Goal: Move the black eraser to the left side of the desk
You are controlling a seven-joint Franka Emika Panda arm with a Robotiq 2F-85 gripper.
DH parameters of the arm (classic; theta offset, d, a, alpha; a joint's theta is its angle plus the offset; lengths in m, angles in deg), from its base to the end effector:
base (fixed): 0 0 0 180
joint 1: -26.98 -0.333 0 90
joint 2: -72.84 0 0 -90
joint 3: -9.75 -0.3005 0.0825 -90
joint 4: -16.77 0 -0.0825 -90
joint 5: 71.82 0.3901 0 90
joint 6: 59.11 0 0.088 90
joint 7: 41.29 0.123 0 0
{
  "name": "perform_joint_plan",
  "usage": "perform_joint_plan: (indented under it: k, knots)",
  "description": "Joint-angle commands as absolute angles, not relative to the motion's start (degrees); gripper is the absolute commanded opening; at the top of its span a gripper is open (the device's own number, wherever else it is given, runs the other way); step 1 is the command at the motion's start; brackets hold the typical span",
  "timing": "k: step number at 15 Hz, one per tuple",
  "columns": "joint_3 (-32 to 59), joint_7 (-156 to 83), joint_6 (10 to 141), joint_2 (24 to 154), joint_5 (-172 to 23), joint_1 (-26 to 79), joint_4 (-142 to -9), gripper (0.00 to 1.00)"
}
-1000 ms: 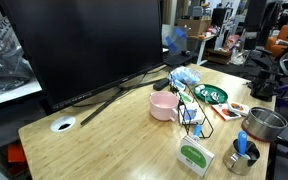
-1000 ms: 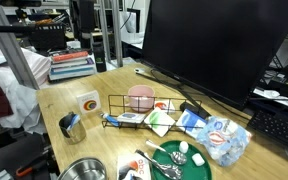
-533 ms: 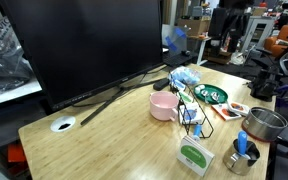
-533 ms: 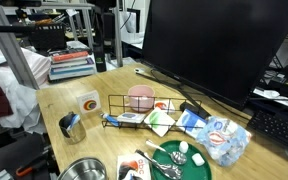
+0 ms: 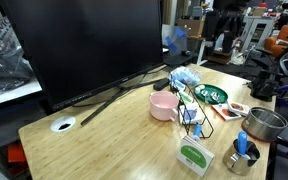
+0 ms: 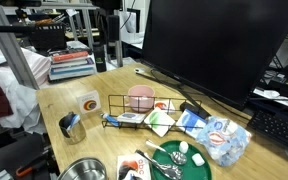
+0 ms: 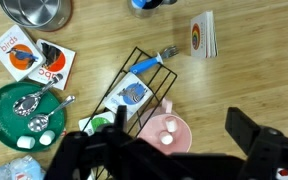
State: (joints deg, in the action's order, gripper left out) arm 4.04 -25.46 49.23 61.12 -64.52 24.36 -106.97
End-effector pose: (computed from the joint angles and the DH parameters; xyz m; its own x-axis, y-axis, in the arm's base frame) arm 0.4856 0.0838 0.4458 0.9808 -0.1726 -0.0908 -0.1796 -0.9808 -0.0758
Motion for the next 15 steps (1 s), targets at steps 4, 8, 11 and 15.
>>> perform_joint_plan:
  k: [4, 8, 11, 15]
  knots:
    - [4.32, -24.99, 47.71, 62.92, -64.85, 24.37, -104.52, 1.00]
    - [5.35, -21.08, 47.55, 68.06, -63.81, 25.10, -97.64, 1.00]
    - [6.22, -16.66, 47.11, 73.89, -64.37, 25.25, -90.42, 1.00]
    - [7.94, -6.25, 48.65, 82.78, -64.43, 24.84, -81.69, 1.00]
